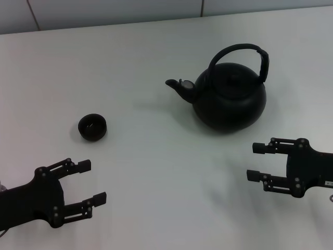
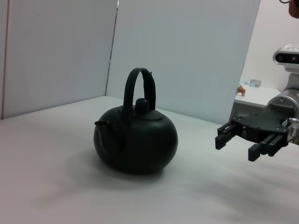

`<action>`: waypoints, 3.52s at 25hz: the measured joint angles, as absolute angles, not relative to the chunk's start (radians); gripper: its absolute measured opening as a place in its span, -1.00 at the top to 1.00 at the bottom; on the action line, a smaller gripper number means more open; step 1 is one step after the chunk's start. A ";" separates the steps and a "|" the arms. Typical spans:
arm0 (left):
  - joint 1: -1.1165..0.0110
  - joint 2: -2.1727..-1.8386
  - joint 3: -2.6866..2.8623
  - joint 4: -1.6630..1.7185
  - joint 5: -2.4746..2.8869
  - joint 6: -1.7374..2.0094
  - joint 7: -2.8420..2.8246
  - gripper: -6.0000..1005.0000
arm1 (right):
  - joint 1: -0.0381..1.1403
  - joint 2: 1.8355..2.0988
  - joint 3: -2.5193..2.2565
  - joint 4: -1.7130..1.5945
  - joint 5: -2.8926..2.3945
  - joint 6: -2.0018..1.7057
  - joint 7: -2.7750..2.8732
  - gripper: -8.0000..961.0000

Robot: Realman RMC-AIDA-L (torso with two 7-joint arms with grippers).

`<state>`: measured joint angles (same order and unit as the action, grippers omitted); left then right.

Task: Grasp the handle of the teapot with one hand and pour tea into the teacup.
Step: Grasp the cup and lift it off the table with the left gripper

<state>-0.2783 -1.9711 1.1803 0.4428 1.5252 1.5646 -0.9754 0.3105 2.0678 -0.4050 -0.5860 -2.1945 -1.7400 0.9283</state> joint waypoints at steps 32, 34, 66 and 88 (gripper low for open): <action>-0.236 -2.066 0.789 0.395 1.515 1.483 -0.773 -0.56 | 0.305 2.072 -0.403 -0.585 -2.195 -1.729 0.914 -0.32; -0.243 -2.062 0.782 0.376 1.515 1.482 -0.768 -0.55 | 0.305 2.072 -0.402 -0.585 -2.195 -1.729 0.914 -0.32; -0.409 -2.079 0.884 0.272 1.520 1.182 -0.683 -0.48 | 0.305 2.072 -0.396 -0.586 -2.191 -1.729 0.914 -0.32; -0.486 -2.080 0.926 0.235 1.518 1.093 -0.683 -0.43 | 0.311 2.066 -0.394 -0.587 -2.189 -1.729 0.917 -0.32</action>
<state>-0.4861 -2.0800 0.9255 0.2347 1.5178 1.0933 -0.6825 0.3112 2.0662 -0.3941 -0.5867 -2.1889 -1.7288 0.9170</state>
